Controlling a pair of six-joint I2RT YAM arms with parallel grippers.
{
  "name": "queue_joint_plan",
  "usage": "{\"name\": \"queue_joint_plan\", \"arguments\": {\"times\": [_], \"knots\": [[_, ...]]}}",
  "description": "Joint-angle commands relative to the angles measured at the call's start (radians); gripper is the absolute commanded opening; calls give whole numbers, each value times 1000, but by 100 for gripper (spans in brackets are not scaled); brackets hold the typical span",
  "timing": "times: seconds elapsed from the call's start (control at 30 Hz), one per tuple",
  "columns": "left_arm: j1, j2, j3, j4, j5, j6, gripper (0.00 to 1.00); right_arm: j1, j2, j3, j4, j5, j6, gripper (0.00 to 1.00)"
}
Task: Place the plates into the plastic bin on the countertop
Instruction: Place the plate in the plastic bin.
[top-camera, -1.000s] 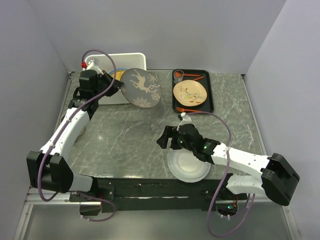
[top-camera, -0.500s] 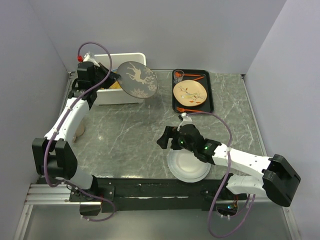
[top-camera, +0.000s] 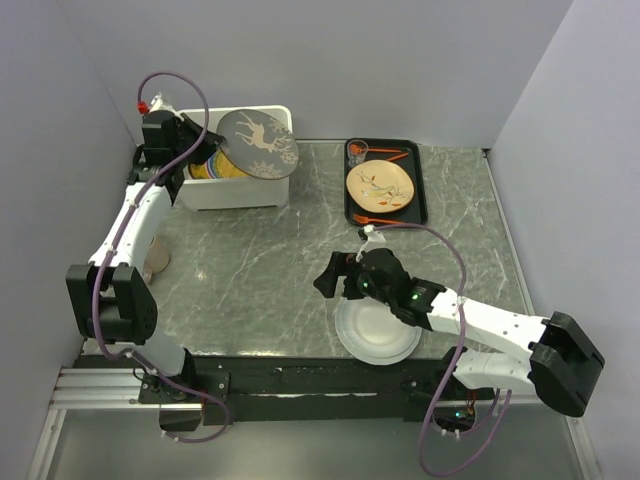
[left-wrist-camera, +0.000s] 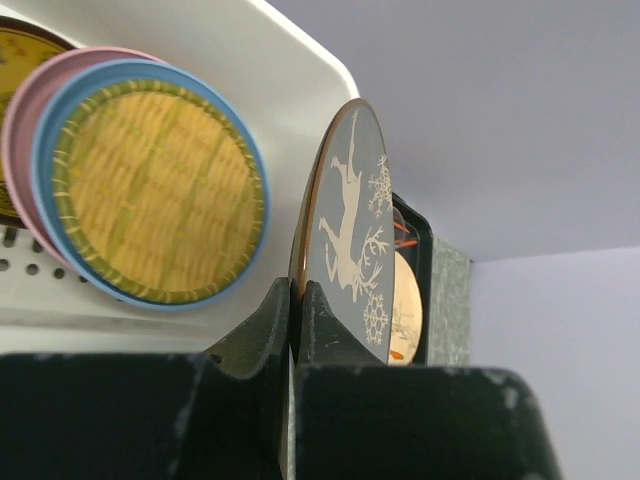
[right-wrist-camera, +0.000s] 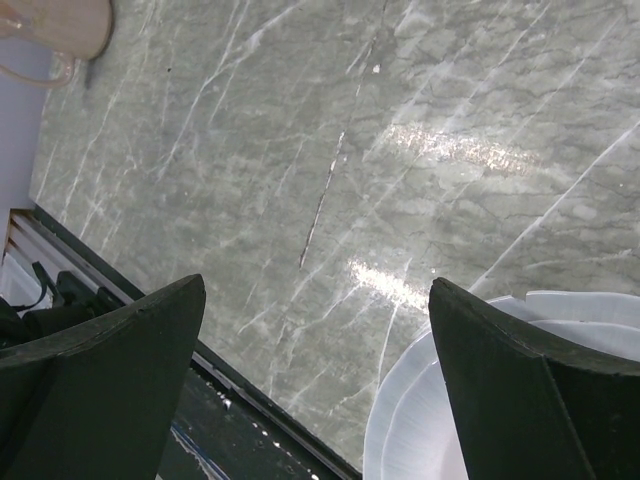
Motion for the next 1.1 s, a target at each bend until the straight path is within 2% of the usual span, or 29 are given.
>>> {"name": "queue_joint_plan", "arguments": {"times": [0.0,0.6,1.07], "knots": [[30,-21,76,125,-13,-55,1,4,-39,4,9,19,-27,100],[99,131,157,124,-33,-35,1,2,15,61,-10,13,-56,100],[127,269,214,110,51,-34,1,1,49,61,4,-8,-48,100]]}}
